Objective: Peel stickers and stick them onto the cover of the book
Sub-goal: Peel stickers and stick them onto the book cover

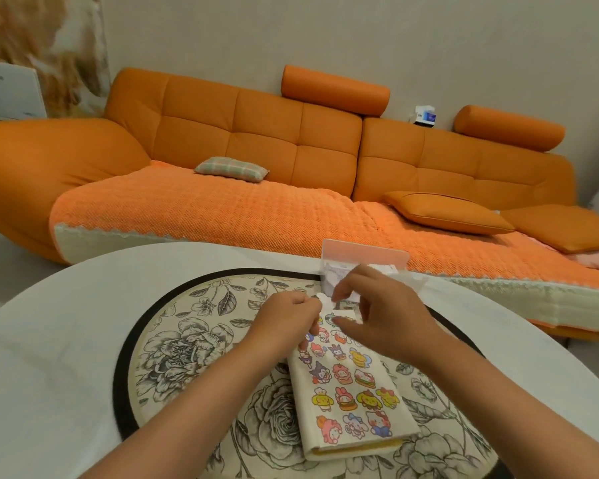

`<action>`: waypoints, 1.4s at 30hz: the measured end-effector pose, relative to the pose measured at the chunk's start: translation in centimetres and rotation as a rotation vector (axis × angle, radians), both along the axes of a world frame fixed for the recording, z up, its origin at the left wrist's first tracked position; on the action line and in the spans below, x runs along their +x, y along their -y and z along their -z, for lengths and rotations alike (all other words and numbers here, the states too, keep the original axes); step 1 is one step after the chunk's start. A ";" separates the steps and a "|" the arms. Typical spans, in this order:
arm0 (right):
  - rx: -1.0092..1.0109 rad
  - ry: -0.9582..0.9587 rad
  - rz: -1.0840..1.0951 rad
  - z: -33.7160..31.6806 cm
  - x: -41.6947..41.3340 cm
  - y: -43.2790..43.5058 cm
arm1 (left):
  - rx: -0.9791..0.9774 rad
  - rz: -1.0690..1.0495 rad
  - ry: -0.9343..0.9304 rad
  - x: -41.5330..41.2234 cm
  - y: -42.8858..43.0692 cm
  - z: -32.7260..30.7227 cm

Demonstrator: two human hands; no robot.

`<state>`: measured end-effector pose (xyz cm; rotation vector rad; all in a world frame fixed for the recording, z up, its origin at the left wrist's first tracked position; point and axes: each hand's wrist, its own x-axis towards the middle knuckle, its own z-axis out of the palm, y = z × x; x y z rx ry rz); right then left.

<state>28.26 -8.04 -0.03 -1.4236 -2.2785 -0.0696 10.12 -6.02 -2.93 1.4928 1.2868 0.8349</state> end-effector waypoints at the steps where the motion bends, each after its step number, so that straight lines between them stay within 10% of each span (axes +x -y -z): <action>1: 0.037 0.056 -0.002 0.3 0.2 0.5 | -0.013 0.016 -0.006 0.3 0.2 0.0; 10: 0.140 -0.031 0.074 2.1 2.4 1.3 | -0.308 0.086 0.285 2.4 1.8 -0.8; 16: -0.464 -0.806 0.241 1.6 3.6 2.2 | -0.069 -0.026 0.115 2.9 2.2 -1.0; 22: -0.823 -1.122 0.169 1.5 4.9 3.2 | -0.006 0.098 0.031 4.0 3.0 0.0; 42: -0.525 -0.755 0.225 0.3 5.7 4.3 | 0.263 0.132 -0.243 5.1 3.4 -0.8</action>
